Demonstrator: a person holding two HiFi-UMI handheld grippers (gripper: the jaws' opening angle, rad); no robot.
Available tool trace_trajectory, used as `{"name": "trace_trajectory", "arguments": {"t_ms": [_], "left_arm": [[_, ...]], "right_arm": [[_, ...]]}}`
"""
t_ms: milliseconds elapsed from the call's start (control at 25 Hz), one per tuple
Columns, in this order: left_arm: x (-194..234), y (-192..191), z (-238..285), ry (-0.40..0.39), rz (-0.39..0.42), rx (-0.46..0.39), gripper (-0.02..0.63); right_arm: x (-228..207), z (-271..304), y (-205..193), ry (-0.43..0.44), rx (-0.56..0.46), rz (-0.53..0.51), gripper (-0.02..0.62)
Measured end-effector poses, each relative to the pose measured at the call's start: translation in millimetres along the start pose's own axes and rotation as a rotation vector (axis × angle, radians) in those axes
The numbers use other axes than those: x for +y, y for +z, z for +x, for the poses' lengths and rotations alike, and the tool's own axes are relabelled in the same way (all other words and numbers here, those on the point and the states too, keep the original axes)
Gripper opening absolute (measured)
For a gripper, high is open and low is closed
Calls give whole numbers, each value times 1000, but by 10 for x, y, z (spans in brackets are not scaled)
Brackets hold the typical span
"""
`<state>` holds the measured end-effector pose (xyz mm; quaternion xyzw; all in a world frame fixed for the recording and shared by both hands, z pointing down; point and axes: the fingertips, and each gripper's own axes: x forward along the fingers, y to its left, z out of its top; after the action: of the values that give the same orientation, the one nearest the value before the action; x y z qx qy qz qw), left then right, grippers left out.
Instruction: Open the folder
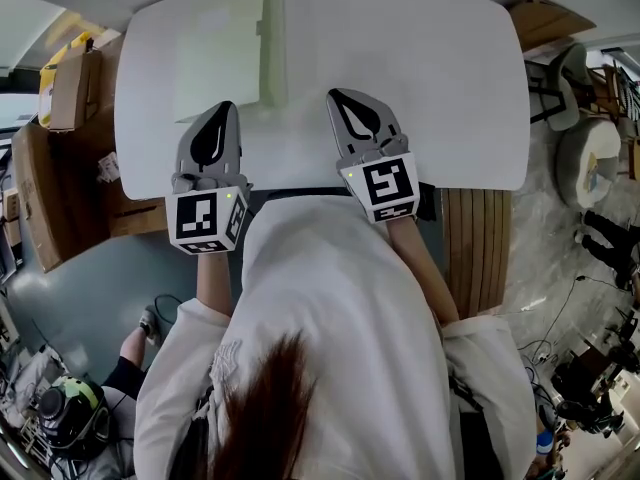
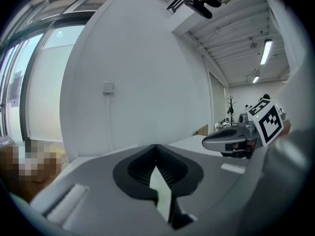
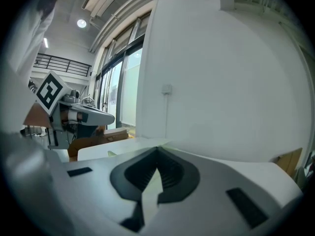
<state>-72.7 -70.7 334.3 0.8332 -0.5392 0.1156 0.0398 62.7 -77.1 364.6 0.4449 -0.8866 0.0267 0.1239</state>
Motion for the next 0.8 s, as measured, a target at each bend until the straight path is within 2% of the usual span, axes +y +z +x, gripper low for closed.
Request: {"name": "trace_trajectory", "arguments": {"t_ms": [360, 800], "left_arm": [[-242, 159, -160, 17, -18, -42, 8], [-427, 450, -359, 11, -86, -113, 8]], "right_arm": [[-45, -238, -17, 9, -6, 40, 3], [12, -463, 236, 23, -78, 77, 3]]}}
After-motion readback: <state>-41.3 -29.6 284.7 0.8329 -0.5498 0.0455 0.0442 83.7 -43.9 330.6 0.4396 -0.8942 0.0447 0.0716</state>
